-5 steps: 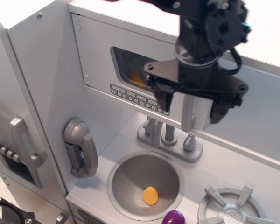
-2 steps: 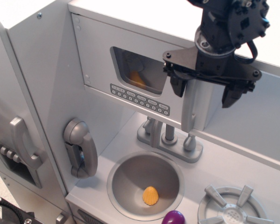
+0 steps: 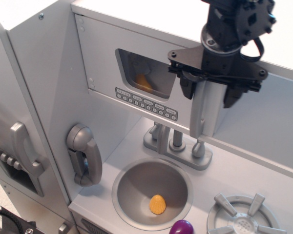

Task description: Open microwave

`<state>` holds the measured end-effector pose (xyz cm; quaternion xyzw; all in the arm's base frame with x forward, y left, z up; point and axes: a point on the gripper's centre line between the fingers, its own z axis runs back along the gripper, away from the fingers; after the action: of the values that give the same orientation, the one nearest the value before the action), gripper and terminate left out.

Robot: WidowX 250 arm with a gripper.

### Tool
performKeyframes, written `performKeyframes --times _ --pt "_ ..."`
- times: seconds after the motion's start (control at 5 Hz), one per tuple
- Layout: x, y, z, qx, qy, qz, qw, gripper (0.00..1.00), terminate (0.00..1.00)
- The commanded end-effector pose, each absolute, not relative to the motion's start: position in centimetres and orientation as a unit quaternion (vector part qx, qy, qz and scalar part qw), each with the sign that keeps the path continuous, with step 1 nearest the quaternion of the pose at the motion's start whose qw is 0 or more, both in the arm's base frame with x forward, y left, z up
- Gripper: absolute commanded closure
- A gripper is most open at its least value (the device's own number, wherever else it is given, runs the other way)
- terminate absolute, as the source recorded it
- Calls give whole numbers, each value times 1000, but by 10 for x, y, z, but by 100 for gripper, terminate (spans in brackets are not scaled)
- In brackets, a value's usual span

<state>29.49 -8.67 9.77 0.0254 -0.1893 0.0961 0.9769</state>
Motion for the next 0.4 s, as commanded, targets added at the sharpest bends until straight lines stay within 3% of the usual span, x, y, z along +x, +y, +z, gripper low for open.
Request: performKeyframes --times 0.0,0.2 --pt "308 -86 111 3 -205 71 976 100 0" --pt "304 -84 111 2 -202 59 977 100 0"
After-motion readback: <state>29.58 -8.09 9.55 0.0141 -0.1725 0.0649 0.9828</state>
